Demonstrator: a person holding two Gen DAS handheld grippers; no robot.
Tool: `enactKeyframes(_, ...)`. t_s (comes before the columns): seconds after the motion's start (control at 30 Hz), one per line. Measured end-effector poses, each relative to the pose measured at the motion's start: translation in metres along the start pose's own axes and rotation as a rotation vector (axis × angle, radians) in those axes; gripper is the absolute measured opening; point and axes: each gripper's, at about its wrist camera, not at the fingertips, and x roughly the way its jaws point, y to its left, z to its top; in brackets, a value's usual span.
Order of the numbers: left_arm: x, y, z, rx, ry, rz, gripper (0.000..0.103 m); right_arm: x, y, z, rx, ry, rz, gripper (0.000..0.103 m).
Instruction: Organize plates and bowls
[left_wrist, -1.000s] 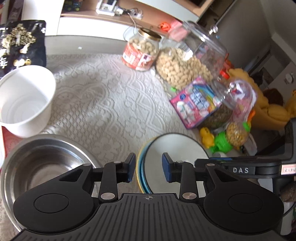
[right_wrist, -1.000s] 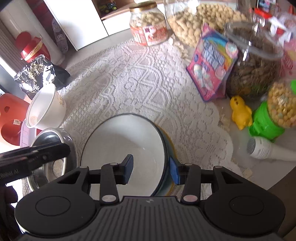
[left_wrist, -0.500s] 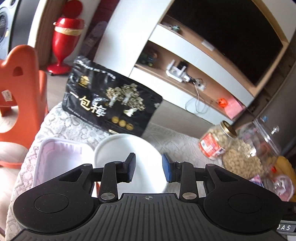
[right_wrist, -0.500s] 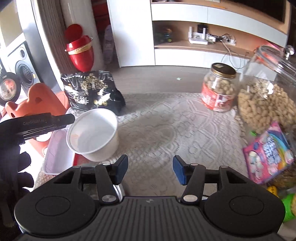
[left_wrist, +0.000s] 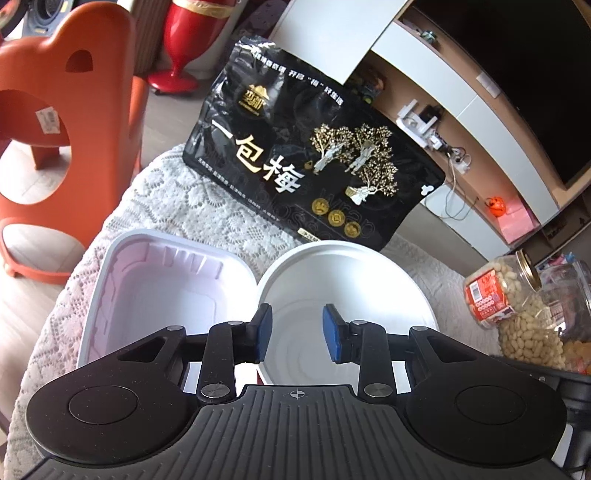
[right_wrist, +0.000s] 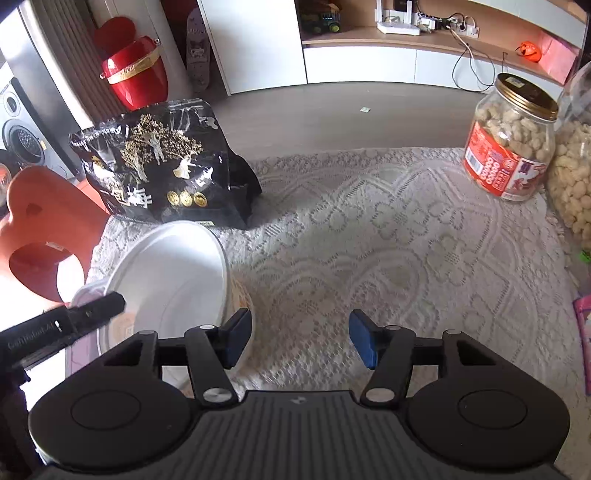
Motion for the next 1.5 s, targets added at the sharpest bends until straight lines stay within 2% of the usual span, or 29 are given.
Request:
enactKeyframes(0.1, -0.005, -0.002, 0.001, 0.012, -0.013, -0.011, 0.033, 0.009, 0.001, 0.006, 0.042, -0.027, 0.052, 0.060)
enactKeyframes(0.2, -0.028, -0.008, 0.007, 0.029, -0.082, -0.061, 0.033, 0.016, 0.004, 0.010, 0.046, -0.055, 0.038, 0.060)
enactKeyframes(0.27, -0.040, -0.013, 0.009, 0.058, -0.130, -0.038, 0.033, 0.018, 0.005, 0.011, 0.033, -0.072, 0.011, 0.060)
enactKeyframes(0.33, -0.044, -0.017, 0.011, 0.087, -0.156, 0.025, 0.033, 0.018, 0.003, 0.011, 0.026, -0.092, -0.025, 0.060)
enactKeyframes(0.37, -0.042, -0.017, 0.012, 0.094, -0.160, 0.053, 0.033, 0.015, -0.001, 0.011, 0.033, -0.108, -0.034, 0.060)
enactKeyframes(0.43, -0.034, -0.012, 0.014, 0.081, -0.140, 0.063, 0.033, 0.009, -0.007, 0.010, 0.055, -0.144, -0.022, 0.060)
enactKeyframes(0.57, -0.015, -0.001, 0.014, 0.047, -0.084, 0.059, 0.033, 0.000, -0.013, 0.013, 0.070, -0.174, 0.065, 0.060)
enactKeyframes(0.7, 0.004, 0.004, 0.010, 0.034, -0.038, 0.061, 0.033, 0.009, -0.001, 0.013, 0.029, -0.137, 0.126, 0.060)
enactKeyframes(0.83, 0.024, -0.001, 0.001, 0.054, 0.025, 0.055, 0.033, 0.044, 0.013, 0.012, 0.025, -0.005, 0.137, 0.060)
enactKeyframes(0.9, 0.031, -0.007, -0.004, 0.077, 0.056, 0.035, 0.030, 0.067, 0.016, 0.006, 0.048, 0.092, 0.125, 0.050)
enactKeyframes(0.93, 0.033, -0.010, -0.007, 0.089, 0.064, 0.039, 0.028, 0.074, 0.016, 0.004, 0.059, 0.126, 0.129, 0.039)
enactKeyframes(1.03, 0.036, -0.015, -0.012, 0.107, 0.091, 0.058, 0.024, 0.076, 0.015, -0.003, 0.069, 0.140, 0.106, 0.035)
enactKeyframes(1.13, 0.022, -0.023, -0.015, 0.118, 0.073, 0.012, 0.022, 0.053, 0.015, -0.004, 0.036, 0.084, 0.084, 0.033)
enactKeyframes(1.23, -0.010, -0.039, -0.017, 0.139, 0.021, -0.057, 0.023, 0.012, 0.012, -0.006, -0.016, -0.004, 0.065, 0.033)
enactKeyframes(1.33, -0.049, -0.062, -0.027, 0.179, -0.024, -0.128, 0.022, -0.040, 0.001, -0.014, -0.055, -0.096, 0.070, 0.033)
enactKeyframes(1.5, -0.110, -0.100, -0.060, 0.223, -0.039, -0.274, 0.026, -0.131, -0.040, -0.048, -0.093, -0.198, 0.094, 0.033)
